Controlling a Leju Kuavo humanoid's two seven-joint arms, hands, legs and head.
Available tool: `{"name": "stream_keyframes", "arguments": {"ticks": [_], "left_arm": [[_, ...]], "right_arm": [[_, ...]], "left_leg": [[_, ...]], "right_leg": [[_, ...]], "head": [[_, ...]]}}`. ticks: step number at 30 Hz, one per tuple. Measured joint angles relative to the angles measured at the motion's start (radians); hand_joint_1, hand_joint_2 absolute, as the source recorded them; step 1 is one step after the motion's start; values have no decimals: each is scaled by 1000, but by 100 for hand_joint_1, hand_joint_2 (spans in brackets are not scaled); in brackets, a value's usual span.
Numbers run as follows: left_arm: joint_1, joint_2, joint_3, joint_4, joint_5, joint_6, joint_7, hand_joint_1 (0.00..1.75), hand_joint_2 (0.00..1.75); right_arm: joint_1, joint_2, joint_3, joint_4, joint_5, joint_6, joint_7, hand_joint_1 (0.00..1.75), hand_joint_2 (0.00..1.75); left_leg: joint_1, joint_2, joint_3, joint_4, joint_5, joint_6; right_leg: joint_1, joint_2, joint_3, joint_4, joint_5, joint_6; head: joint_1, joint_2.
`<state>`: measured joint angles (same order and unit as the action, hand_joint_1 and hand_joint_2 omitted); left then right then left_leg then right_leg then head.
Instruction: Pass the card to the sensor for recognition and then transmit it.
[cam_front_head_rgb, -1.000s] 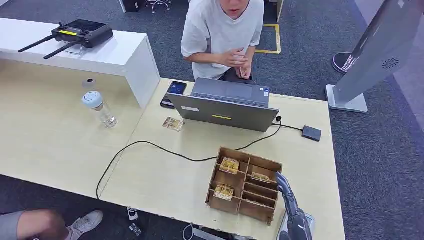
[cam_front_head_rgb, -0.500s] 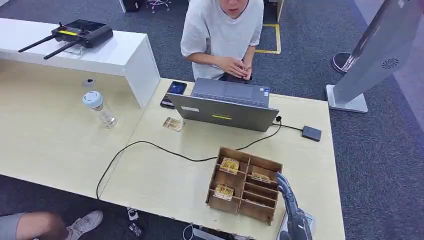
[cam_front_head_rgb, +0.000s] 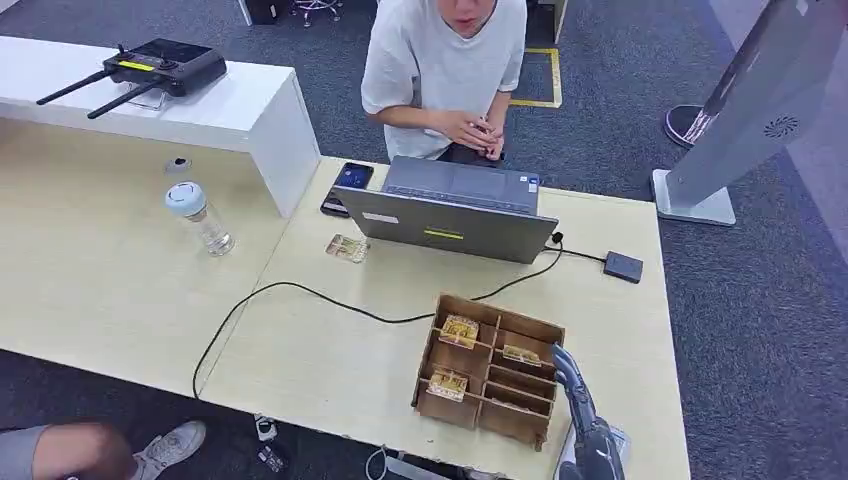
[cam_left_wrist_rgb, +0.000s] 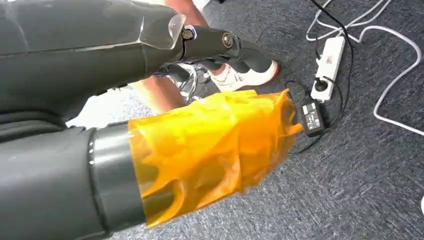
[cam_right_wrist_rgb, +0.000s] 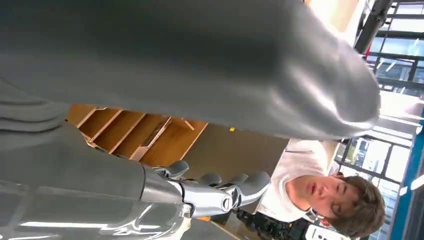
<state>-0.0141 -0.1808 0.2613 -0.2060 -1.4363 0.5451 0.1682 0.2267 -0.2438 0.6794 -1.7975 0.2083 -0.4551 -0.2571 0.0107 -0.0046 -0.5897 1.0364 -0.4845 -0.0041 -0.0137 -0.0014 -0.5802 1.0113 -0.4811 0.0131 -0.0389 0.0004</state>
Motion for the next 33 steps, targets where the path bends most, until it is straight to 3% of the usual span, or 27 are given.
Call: {"name": "stream_keyframes", "arguments": {"ticks": [33], "left_arm": [[0,0,0,0,-6,6,-2,0,0]], "right_arm": [[0,0,0,0,6,0,-2,0,0]], "left_leg": [[0,0,0,0,0,0]], "right_leg": [[0,0,0,0,0,0]], "head": [[0,0]]}}
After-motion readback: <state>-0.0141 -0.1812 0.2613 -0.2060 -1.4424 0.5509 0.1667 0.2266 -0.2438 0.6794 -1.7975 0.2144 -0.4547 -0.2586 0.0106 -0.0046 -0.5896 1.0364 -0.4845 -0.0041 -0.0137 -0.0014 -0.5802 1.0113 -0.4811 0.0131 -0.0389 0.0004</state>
